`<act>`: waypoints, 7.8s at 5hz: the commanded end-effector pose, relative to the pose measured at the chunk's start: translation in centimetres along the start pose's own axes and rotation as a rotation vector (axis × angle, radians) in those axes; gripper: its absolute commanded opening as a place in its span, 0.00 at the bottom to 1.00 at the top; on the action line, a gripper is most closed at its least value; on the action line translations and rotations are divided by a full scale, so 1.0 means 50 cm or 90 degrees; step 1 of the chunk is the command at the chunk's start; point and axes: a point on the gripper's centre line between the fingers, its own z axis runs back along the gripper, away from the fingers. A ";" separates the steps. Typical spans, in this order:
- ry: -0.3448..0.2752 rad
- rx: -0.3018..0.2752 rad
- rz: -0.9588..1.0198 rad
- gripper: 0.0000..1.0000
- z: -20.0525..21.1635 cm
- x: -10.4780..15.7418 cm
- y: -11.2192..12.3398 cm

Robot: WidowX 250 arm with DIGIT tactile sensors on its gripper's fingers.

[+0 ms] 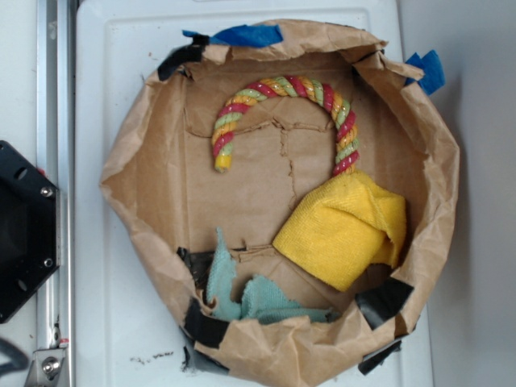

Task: Grab the multicolored rope.

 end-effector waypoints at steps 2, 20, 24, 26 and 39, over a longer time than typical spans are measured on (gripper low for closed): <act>-0.002 0.013 0.073 1.00 -0.022 0.098 0.008; 0.020 0.098 0.260 1.00 -0.434 0.265 0.183; 0.034 0.086 0.214 1.00 -0.438 0.269 0.175; -0.063 0.110 0.159 1.00 -0.335 0.295 0.223; -0.082 0.160 -0.027 1.00 -0.415 0.367 0.231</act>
